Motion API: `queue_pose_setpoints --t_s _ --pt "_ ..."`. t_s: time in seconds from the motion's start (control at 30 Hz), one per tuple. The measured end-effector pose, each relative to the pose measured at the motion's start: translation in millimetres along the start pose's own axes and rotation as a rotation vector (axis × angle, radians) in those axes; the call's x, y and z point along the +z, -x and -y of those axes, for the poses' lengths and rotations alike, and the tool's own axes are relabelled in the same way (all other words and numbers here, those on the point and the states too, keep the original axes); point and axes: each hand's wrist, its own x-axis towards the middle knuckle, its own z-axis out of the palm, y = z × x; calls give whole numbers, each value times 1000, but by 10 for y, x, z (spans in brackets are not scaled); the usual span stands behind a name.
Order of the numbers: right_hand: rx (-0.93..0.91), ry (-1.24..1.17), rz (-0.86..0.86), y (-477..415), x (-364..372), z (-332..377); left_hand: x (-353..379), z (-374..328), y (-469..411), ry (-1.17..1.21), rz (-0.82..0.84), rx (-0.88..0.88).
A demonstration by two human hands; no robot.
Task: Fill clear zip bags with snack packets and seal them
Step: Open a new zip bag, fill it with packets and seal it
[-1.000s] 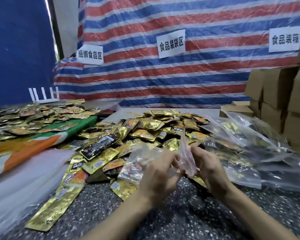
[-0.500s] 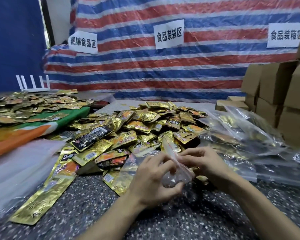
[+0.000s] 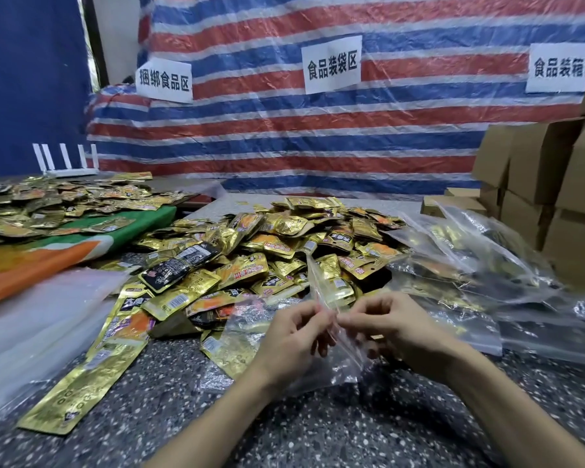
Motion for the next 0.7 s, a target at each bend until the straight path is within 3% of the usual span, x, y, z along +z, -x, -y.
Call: queue_pose_setpoints --t_s 0.17,0.27,0.33,0.47,0.6,0.7 --pt "9 -163 -372 -78 -120 -18 -156 -39 -72 224 -264 -64" --pt "-109 94 -489 -71 -111 -63 -193 -70 -79 317 -340 -64" --pt "-292 351 -529 -44 -39 -82 -166 -106 -81 428 -347 -100" --pt "-696 617 -383 9 65 -29 -175 -140 -97 608 -322 -218" --pt "-640 721 -112 25 24 -43 -236 -160 -102 599 -303 -264" --pt "-670 683 -192 14 -19 -79 -328 -157 -110 559 -410 -182"
